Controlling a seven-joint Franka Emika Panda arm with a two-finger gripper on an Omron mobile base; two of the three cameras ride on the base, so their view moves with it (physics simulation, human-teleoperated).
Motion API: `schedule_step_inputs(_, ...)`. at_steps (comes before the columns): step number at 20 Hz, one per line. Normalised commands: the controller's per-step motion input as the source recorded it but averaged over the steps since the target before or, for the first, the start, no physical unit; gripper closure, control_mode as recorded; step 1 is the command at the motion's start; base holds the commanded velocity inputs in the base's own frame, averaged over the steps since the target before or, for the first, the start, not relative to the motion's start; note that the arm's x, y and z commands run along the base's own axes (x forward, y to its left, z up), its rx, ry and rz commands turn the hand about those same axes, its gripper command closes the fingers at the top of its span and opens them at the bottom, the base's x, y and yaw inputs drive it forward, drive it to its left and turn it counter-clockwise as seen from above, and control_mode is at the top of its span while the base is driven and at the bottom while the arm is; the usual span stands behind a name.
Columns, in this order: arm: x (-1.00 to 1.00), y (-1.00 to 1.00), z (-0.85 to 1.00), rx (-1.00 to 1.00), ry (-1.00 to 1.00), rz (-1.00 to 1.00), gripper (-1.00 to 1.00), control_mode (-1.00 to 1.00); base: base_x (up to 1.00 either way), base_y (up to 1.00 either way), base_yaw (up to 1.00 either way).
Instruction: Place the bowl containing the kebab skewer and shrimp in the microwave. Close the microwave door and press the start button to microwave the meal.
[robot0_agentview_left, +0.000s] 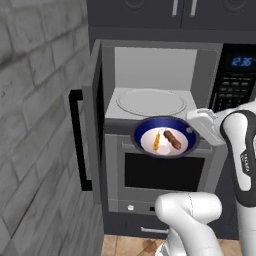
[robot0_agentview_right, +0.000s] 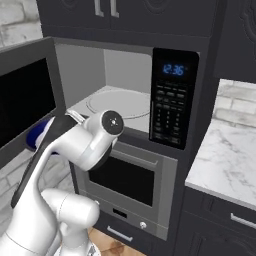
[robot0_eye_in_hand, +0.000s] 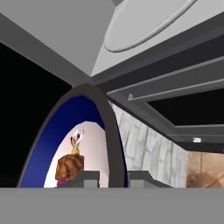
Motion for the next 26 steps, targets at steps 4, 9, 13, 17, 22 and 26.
schedule_step_inputs(4, 0.09, 0.1, 0.0, 0.0, 0.0, -0.08, 1.0, -1.0, 0.0, 0.0, 0.0)
schedule_step_inputs(9, 0.07, 0.0, 0.0, 0.0, 0.0, -0.07, 1.0, -1.0, 0.0, 0.0, 0.0)
schedule_step_inputs(13, 0.03, -0.01, 0.13, 0.01, -0.03, -0.11, 1.0, -1.0, 0.0, 0.0, 0.0)
schedule_step_inputs(17, 0.0, -0.01, 0.29, 0.02, -0.08, -0.14, 1.0, -1.0, 0.0, 0.0, 0.0)
schedule_step_inputs(22, 0.0, -0.01, 0.3, 0.0, -0.04, -0.31, 1.0, -1.0, 0.0, 0.0, 0.0)
schedule_step_inputs(26, 0.0, -0.03, 0.02, 0.0, -0.01, -0.28, 1.0, -1.0, 0.0, 0.0, 0.0)
